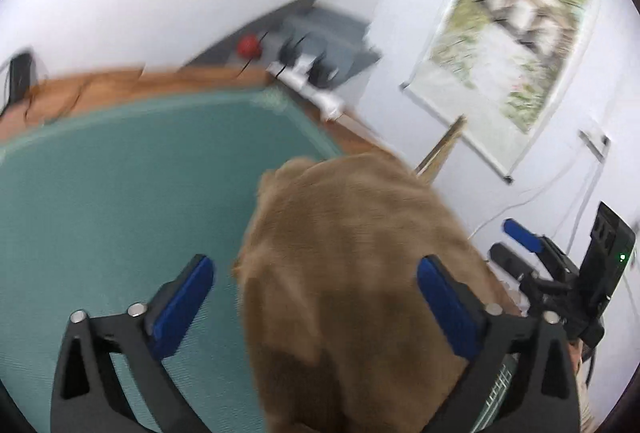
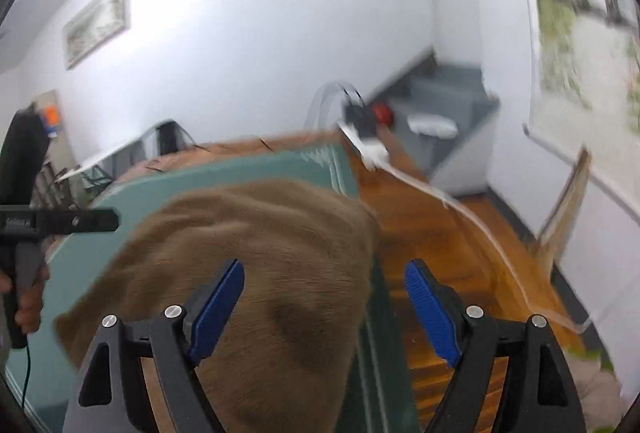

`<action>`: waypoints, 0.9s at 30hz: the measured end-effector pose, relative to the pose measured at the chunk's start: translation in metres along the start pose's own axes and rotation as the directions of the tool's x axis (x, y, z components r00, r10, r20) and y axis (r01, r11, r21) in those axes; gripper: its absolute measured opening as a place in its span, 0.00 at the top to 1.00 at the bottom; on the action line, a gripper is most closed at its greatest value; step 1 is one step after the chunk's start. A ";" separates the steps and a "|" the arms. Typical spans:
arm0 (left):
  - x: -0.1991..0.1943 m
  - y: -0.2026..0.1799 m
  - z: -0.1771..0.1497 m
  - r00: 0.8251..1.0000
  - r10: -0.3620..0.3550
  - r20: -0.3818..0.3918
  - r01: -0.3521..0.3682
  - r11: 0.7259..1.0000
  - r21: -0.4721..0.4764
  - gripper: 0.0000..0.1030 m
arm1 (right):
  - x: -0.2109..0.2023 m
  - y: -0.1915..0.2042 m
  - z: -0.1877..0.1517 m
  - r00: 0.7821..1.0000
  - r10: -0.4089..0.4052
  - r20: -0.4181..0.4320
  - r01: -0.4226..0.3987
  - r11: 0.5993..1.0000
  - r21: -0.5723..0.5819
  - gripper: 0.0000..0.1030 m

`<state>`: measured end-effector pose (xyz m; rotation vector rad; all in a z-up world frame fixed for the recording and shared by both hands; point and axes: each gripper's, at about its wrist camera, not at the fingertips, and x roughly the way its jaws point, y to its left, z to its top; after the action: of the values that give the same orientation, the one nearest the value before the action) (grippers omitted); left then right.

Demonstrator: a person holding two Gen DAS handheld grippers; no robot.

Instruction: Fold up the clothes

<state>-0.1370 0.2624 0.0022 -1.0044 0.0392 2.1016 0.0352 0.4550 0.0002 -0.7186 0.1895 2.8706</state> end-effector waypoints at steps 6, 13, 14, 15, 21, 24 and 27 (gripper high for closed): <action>0.017 -0.036 -0.018 0.999 0.013 -0.046 -0.009 0.996 0.086 0.01 | 0.010 0.035 -0.030 0.994 0.064 -0.088 -0.076 0.988 -0.137 0.18; 0.051 -0.030 -0.046 0.992 0.042 -0.115 -0.035 0.997 0.063 0.01 | 0.038 0.032 -0.060 0.974 0.057 -0.221 -0.081 0.991 -0.104 0.07; 0.053 -0.031 -0.047 0.993 0.046 -0.111 -0.039 0.997 0.067 0.00 | 0.038 0.031 -0.061 0.972 0.059 -0.228 -0.083 0.992 -0.098 0.06; 0.054 -0.031 -0.047 0.993 0.053 -0.104 -0.046 0.996 0.073 0.00 | 0.039 0.030 -0.061 0.970 0.063 -0.233 -0.085 0.993 -0.084 0.04; 0.019 -0.040 -0.061 0.984 0.177 0.001 -0.177 0.979 0.097 0.00 | 0.038 0.029 -0.062 0.977 0.058 -0.207 -0.068 0.997 -0.040 0.01; 0.000 -0.045 -0.068 0.969 0.241 0.058 -0.246 0.964 0.104 0.00 | 0.014 0.037 -0.057 0.991 0.005 -0.136 -0.011 0.999 -0.043 0.01; -0.020 -0.049 -0.077 0.947 0.303 0.110 -0.314 0.943 0.106 0.00 | -0.010 0.053 -0.055 0.996 -0.035 -0.076 0.030 0.997 -0.064 0.01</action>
<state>-0.0473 0.2577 -0.0231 -0.8709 0.2934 2.3959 0.0580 0.3927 -0.0391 -0.8369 0.0969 2.8313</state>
